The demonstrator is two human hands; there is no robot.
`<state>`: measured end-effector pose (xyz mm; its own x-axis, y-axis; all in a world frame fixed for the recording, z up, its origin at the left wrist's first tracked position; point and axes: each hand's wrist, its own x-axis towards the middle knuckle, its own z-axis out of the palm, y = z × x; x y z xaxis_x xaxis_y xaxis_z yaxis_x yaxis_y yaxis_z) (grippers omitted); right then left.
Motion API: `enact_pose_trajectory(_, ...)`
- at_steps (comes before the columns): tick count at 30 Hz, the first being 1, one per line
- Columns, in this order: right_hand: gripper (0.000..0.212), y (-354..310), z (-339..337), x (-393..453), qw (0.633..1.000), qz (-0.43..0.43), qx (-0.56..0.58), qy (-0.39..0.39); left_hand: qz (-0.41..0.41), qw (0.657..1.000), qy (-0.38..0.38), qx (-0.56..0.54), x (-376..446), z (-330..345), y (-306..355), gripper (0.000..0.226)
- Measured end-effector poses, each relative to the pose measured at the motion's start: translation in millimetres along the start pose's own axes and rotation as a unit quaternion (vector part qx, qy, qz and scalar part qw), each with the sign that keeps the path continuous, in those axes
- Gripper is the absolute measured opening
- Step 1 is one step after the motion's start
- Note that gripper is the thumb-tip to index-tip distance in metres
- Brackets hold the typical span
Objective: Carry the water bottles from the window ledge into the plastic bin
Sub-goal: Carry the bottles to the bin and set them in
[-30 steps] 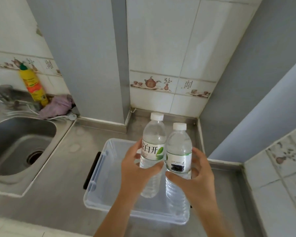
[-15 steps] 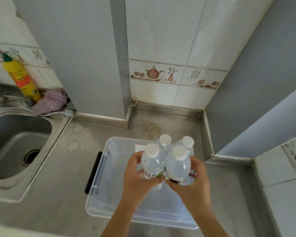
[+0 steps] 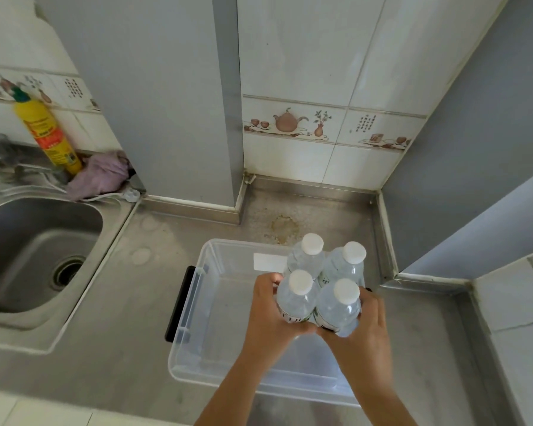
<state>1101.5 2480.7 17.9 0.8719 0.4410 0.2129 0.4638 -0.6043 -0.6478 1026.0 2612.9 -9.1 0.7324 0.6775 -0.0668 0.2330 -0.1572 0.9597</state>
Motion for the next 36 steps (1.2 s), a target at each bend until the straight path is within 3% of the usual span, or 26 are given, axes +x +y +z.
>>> enact_pose_trajectory(4, 0.105, 2.3, -0.3, -0.7, 0.993, -0.016, -0.114, 0.013, 0.007, 1.000, -0.021, 0.018, 0.9, 2.3, -3.1, 0.088)
enact_pose_trajectory(15, 0.107, 12.5, -23.1, -7.6, 0.989, -0.039, -0.137, -0.048, 0.016, 0.991, -0.041, 0.126, -9.3, -2.3, 5.3, 0.090)
enact_pose_trajectory(21, 0.093, 14.4, -47.1, -16.7, 0.986, -0.050, -0.149, -0.063, 0.022, 0.981, -0.041, 0.191, -18.2, -11.3, 18.6, 0.097)
enact_pose_trajectory(25, 0.080, 3.1, -78.0, -30.1, 0.987, -0.077, -0.138, -0.023, 0.070, 0.973, 0.029, 0.216, -37.4, -19.4, 40.2, 0.084)
enact_pose_trajectory(29, 0.073, -4.6, -117.4, -44.9, 0.985, -0.130, -0.107, 0.035, 0.209, 0.918, 0.126, 0.313, -70.1, -20.1, 69.6, 0.065)
enact_pose_trajectory(34, 0.053, -4.9, -163.9, -82.0, 0.975, -0.172, -0.100, 0.099, 0.300, 0.854, 0.152, 0.396, -130.2, -8.9, 102.7, 0.064)
enact_pose_trajectory(36, 0.055, -0.2, -178.6, -102.2, 0.974, -0.165, -0.106, 0.111, 0.319, 0.839, 0.155, 0.412, -154.0, -2.7, 111.8, 0.057)
